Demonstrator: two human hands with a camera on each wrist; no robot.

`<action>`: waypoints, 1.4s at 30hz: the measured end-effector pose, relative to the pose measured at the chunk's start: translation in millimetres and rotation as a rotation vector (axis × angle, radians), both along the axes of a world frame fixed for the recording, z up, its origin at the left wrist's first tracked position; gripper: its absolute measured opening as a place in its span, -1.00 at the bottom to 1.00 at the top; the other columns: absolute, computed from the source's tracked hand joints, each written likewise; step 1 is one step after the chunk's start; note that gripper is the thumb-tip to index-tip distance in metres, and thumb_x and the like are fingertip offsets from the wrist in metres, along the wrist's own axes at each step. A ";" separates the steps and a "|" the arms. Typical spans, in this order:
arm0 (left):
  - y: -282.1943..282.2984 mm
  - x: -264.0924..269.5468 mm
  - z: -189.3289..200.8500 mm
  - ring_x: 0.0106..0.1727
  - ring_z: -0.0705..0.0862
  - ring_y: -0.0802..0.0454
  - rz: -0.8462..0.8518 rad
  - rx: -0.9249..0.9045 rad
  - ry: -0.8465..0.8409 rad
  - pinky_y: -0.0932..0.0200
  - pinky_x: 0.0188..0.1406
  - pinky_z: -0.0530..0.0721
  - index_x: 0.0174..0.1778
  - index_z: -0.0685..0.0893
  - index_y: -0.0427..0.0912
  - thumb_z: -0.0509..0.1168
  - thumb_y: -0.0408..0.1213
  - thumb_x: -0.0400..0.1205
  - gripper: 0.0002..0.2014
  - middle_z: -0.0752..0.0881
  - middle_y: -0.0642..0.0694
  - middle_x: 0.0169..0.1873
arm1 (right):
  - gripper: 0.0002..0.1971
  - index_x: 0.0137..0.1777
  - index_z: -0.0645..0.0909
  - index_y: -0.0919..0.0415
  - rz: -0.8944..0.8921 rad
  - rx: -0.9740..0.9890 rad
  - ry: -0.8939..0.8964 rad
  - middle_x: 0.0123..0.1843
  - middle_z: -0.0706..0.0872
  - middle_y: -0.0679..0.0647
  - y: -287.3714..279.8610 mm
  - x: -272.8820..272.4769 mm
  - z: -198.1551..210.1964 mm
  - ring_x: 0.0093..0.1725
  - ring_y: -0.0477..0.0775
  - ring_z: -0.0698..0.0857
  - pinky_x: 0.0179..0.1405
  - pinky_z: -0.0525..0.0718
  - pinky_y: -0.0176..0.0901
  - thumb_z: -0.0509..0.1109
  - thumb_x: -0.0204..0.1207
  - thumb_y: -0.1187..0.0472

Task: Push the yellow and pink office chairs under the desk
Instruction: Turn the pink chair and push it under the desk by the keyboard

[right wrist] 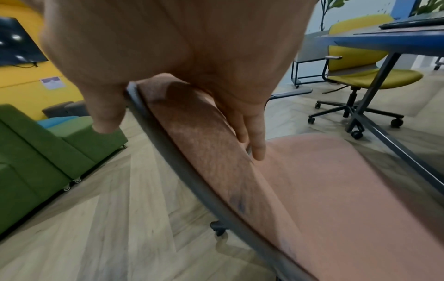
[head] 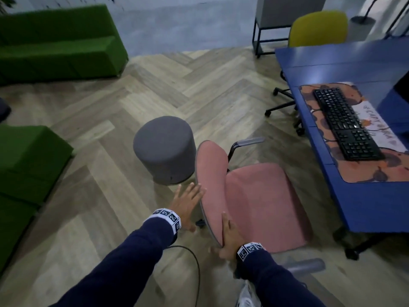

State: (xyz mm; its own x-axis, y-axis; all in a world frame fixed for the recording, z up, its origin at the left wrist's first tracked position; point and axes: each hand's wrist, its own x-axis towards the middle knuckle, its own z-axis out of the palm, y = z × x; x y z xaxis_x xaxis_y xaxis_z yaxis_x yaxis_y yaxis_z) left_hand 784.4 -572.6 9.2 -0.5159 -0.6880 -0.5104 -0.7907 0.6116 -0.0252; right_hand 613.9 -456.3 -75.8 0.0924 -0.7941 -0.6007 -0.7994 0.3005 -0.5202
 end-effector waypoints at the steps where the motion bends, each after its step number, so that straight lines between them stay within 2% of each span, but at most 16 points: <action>1: -8.3 -1.2 -1.9 0.76 -0.22 -0.10 -0.024 0.000 -0.019 -0.32 0.64 -0.30 0.73 -0.24 0.00 0.59 0.18 0.25 0.35 -0.20 -0.05 0.76 | 0.41 0.71 -0.54 0.08 -0.004 -0.002 -0.007 0.79 -0.10 0.34 -4.7 2.0 1.6 0.77 0.34 0.03 0.71 0.17 0.15 0.50 0.25 -0.35; 4: -35.5 -4.4 -5.6 0.76 -0.25 -0.12 -0.095 -0.002 -0.056 -0.32 0.62 -0.34 0.74 -0.23 0.01 0.56 0.28 0.20 0.38 -0.24 -0.07 0.75 | 0.42 0.70 -0.56 0.03 -0.014 -0.017 -0.024 0.80 -0.16 0.31 -21.7 12.1 12.4 0.78 0.34 -0.02 0.71 0.17 0.21 0.52 0.23 -0.33; 7: -65.7 -5.6 -8.3 0.74 -0.33 -0.17 -0.181 -0.006 -0.081 -0.33 0.55 -0.45 0.73 -0.26 0.00 0.55 0.33 0.16 0.42 -0.30 -0.11 0.74 | 0.43 0.68 -0.59 -0.04 -0.060 -0.029 -0.010 0.80 -0.13 0.30 -40.2 23.4 16.5 0.76 0.38 0.04 0.67 0.27 0.25 0.51 0.17 -0.31; 11: -107.9 -7.2 -12.6 0.66 -0.49 -0.33 -0.338 -0.046 -0.089 -0.50 0.42 -0.57 0.70 -0.38 0.09 0.55 0.40 0.00 0.55 -0.53 -0.13 0.64 | 0.38 0.64 -0.61 -0.16 -0.111 -0.022 0.018 0.81 -0.12 0.25 -46.9 26.9 13.5 0.76 0.35 0.07 0.64 0.33 0.26 0.52 0.19 -0.16; 14: -139.1 -13.6 -18.0 0.61 -0.55 -0.42 -0.499 -0.050 -0.128 -0.54 0.26 -0.68 0.65 -0.46 0.13 0.56 0.42 -0.05 0.60 -0.60 -0.14 0.59 | 0.38 0.64 -0.58 -0.26 -0.191 -0.011 0.015 0.81 -0.06 0.20 -43.3 31.7 13.6 0.71 0.33 0.24 0.60 0.41 0.19 0.54 0.17 -0.15; 16: -154.4 -22.0 -23.9 0.60 -0.56 -0.43 -0.596 -0.079 -0.129 -0.55 0.24 -0.68 0.65 -0.46 0.15 0.56 0.43 -0.06 0.59 -0.54 -0.17 0.64 | 0.34 0.70 -0.47 -0.20 -0.269 -0.016 0.040 0.80 0.03 0.16 -43.3 38.5 12.7 0.67 0.30 0.33 0.56 0.45 0.13 0.53 0.17 -0.17; 18: -162.3 -33.6 -28.8 0.56 -0.60 -0.38 -0.699 -0.086 -0.148 -0.55 0.26 -0.66 0.68 -0.37 0.15 0.55 0.43 -0.01 0.54 -0.55 -0.14 0.63 | 0.25 0.76 -0.32 -0.09 -0.363 -0.002 0.089 0.76 0.17 0.17 -43.5 46.4 12.4 0.60 0.30 0.41 0.53 0.48 0.07 0.50 0.24 -0.09; 21: -169.3 -47.5 -35.7 0.56 -0.60 -0.36 -0.841 -0.142 -0.143 -0.55 0.25 -0.70 0.71 -0.28 0.14 0.48 0.50 0.01 0.49 -0.58 -0.14 0.60 | 0.02 0.75 0.00 0.09 -0.498 0.020 0.242 0.62 0.40 0.17 -42.9 65.0 19.2 0.48 0.28 0.52 0.43 0.53 0.05 0.44 0.31 0.02; 23: -173.6 -53.9 -40.5 0.66 -0.47 -0.36 -0.925 -0.164 -0.151 -0.60 0.38 -0.59 0.73 -0.20 0.14 0.45 0.51 0.04 0.43 -0.46 -0.15 0.68 | -0.12 0.66 0.16 0.11 -0.582 0.004 0.360 0.52 0.50 0.15 -42.1 78.0 22.2 0.41 0.27 0.56 0.38 0.54 0.07 0.37 0.35 -0.11; 25: -176.4 -55.5 -44.1 0.74 -0.23 -0.31 -0.969 -0.114 -0.180 -0.55 0.55 -0.35 0.73 -0.03 0.12 0.47 0.44 0.14 0.29 -0.18 -0.11 0.75 | -0.14 0.63 0.19 0.11 -0.627 0.004 0.373 0.51 0.51 0.16 -41.2 87.4 20.5 0.41 0.27 0.55 0.42 0.51 0.11 0.32 0.35 -0.19; 28: -181.6 -63.4 -43.5 0.69 0.21 -0.17 -0.965 -0.054 -0.154 -0.26 0.68 0.02 0.67 0.19 0.12 0.48 0.12 0.39 -0.07 0.27 -0.05 0.68 | -0.09 0.69 0.14 0.15 -0.623 0.032 0.350 0.58 0.45 0.20 -45.3 80.3 17.9 0.51 0.26 0.48 0.51 0.45 0.10 0.39 0.36 -0.07; 30: -182.4 -67.3 -45.9 0.61 0.36 -0.13 -0.980 -0.059 -0.125 -0.17 0.66 0.13 0.64 0.26 0.14 0.38 -0.08 0.50 -0.24 0.38 -0.01 0.62 | -0.07 0.72 0.11 0.19 -0.605 0.046 0.333 0.61 0.43 0.22 -46.8 72.8 19.1 0.55 0.27 0.45 0.54 0.43 0.10 0.44 0.36 0.03; 33: -183.3 -69.5 -50.3 0.55 0.42 -0.09 -0.978 -0.077 -0.101 -0.12 0.64 0.18 0.60 0.32 0.15 0.32 -0.16 0.51 -0.31 0.47 0.04 0.56 | -0.07 0.71 0.13 0.21 -0.608 0.050 0.320 0.60 0.43 0.23 -48.4 69.5 23.9 0.54 0.28 0.47 0.53 0.44 0.09 0.46 0.36 0.07; 37: -183.7 -71.2 -51.3 0.57 0.39 -0.08 -0.958 -0.092 -0.100 -0.11 0.63 0.16 0.61 0.31 0.14 0.34 -0.16 0.49 -0.28 0.44 0.03 0.58 | -0.20 0.63 0.23 0.18 -0.608 0.024 0.346 0.48 0.55 0.21 -47.6 63.6 29.5 0.45 0.28 0.55 0.45 0.50 0.07 0.42 0.42 -0.02; 42: -179.7 -76.1 -56.2 0.57 0.40 -0.10 -0.932 -0.107 -0.083 -0.12 0.63 0.19 0.61 0.32 0.13 0.35 -0.14 0.47 -0.27 0.46 0.02 0.56 | -0.18 0.66 0.23 0.15 -0.617 0.012 0.352 0.52 0.56 0.18 -43.8 50.3 33.0 0.44 0.27 0.59 0.42 0.50 0.01 0.42 0.43 -0.06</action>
